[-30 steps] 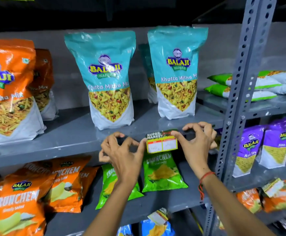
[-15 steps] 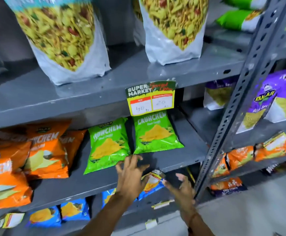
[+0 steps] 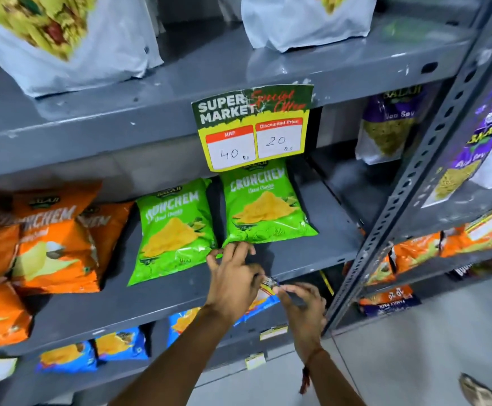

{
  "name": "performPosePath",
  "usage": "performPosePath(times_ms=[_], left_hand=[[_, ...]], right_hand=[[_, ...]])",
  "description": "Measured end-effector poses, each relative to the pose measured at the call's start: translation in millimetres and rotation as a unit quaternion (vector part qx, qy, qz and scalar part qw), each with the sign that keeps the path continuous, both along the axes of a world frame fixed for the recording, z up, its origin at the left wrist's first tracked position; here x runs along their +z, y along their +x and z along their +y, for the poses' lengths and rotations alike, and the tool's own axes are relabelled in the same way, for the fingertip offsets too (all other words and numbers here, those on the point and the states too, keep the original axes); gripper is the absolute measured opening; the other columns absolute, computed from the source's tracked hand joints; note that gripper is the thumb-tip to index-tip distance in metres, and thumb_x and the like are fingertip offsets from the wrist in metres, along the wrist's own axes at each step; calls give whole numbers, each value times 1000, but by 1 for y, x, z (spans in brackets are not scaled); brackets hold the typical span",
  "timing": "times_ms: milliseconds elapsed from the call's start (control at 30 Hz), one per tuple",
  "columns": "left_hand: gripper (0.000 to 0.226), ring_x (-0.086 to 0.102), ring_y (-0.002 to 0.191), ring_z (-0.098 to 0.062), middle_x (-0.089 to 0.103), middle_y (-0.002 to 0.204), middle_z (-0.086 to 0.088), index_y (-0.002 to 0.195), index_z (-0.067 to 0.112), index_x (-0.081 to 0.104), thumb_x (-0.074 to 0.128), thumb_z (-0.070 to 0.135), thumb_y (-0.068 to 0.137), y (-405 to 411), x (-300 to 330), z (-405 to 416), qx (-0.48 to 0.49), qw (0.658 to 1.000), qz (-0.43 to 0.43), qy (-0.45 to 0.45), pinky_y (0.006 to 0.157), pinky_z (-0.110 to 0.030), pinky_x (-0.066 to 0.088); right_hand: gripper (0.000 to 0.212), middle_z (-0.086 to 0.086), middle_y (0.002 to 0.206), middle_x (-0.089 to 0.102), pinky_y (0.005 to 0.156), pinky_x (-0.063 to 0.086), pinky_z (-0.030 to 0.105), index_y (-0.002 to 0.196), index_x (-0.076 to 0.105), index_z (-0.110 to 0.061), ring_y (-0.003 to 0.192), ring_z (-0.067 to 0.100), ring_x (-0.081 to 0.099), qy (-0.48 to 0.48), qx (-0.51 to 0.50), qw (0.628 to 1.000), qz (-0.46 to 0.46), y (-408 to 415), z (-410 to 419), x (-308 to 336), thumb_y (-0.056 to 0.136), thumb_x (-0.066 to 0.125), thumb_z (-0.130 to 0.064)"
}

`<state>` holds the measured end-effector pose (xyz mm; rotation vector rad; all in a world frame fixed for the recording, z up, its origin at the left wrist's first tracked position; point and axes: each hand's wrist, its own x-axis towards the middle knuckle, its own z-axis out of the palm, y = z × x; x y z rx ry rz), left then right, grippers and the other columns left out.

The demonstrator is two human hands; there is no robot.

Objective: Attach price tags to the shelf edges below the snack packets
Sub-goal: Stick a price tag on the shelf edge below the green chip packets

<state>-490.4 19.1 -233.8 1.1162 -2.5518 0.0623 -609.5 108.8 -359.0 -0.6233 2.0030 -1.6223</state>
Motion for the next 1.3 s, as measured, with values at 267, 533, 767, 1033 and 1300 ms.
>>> performPosePath(times_ms=[267,533,767,1033,1300], left_hand=[[9,40,103,-19,48,101,5,70,34,69,76,32,64,10,-6,17,86,992,84,48,83,-39,20],[6,41,99,-21,47,104,7,69,40,70,69,46,66,32,-31,39,188,970,142,66,85,-40,21],[7,41,96,-24,49,102,3,62,36,70,72,42,61,34,-64,50,234,960,118,94,81,-49,32],[11,42,97,-25,45,102,5,64,36,69,62,44,67,31,-61,53,249,949,162,105,79,-51,36],[25,44,97,-29,44,100,2,68,33,70,52,49,73,22,-57,46,256,941,202,91,80,-51,37]], right_hand=[[17,9,97,56,86,28,9,67,71,-42,101,27,44,1,28,993,118,-3,10,32,64,65,-58],[14,-14,110,42,79,47,55,78,70,-47,113,21,40,11,83,967,240,-8,15,35,74,64,-59],[20,-6,109,45,79,17,34,71,71,-38,108,19,37,98,107,903,405,-11,16,26,75,62,-55],[15,-7,109,44,75,11,31,71,70,-39,105,19,38,119,107,887,432,-12,15,43,74,61,-50],[4,-6,108,46,77,12,30,74,70,-38,107,20,38,111,113,879,450,-18,4,59,72,72,-41]])
